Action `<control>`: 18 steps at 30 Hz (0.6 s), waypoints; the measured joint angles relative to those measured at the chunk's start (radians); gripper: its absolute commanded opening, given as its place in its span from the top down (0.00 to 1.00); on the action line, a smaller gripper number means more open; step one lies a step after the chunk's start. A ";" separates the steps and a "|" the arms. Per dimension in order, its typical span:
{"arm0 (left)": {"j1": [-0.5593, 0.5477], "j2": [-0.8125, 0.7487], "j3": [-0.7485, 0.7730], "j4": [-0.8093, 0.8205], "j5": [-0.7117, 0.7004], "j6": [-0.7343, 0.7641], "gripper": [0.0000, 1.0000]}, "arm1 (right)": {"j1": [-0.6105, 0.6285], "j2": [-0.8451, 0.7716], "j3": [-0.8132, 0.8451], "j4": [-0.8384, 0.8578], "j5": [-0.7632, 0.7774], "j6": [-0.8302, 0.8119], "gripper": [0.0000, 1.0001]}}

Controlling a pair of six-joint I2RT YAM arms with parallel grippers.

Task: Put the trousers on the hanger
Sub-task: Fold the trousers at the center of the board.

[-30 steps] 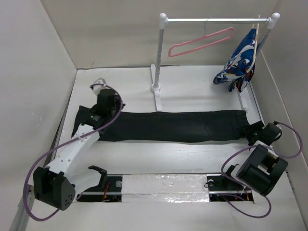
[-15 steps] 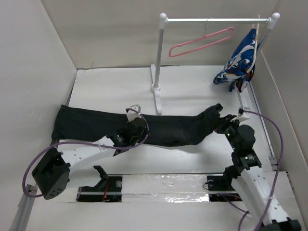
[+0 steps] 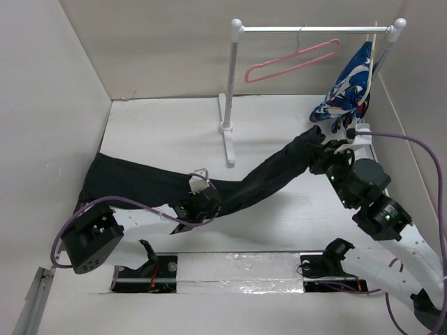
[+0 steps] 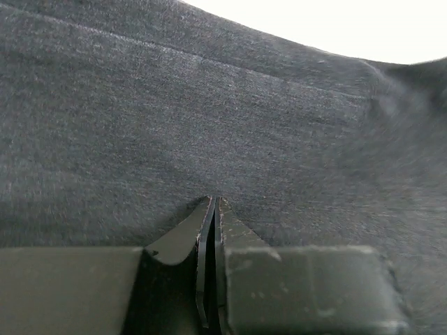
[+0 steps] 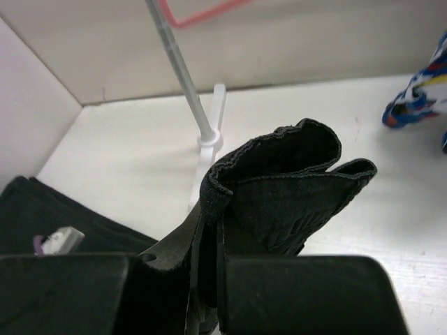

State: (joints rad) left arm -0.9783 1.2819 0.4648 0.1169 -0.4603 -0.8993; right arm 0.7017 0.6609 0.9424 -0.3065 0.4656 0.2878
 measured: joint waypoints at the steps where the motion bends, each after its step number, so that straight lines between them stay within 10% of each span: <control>1: -0.012 0.017 0.001 0.028 0.005 -0.006 1.00 | 0.000 0.002 0.016 -0.012 0.000 -0.014 1.00; 15: -0.224 0.584 0.519 0.162 0.051 -0.047 1.00 | 0.068 0.163 0.299 -0.097 -0.108 -0.146 1.00; 18: -0.233 0.574 0.553 0.130 0.040 -0.032 0.78 | 0.116 0.215 0.301 -0.090 -0.118 -0.154 1.00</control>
State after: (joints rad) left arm -1.2110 1.8557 1.0180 0.2474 -0.4206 -0.9314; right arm 0.8181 0.8761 1.2438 -0.3969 0.3473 0.1341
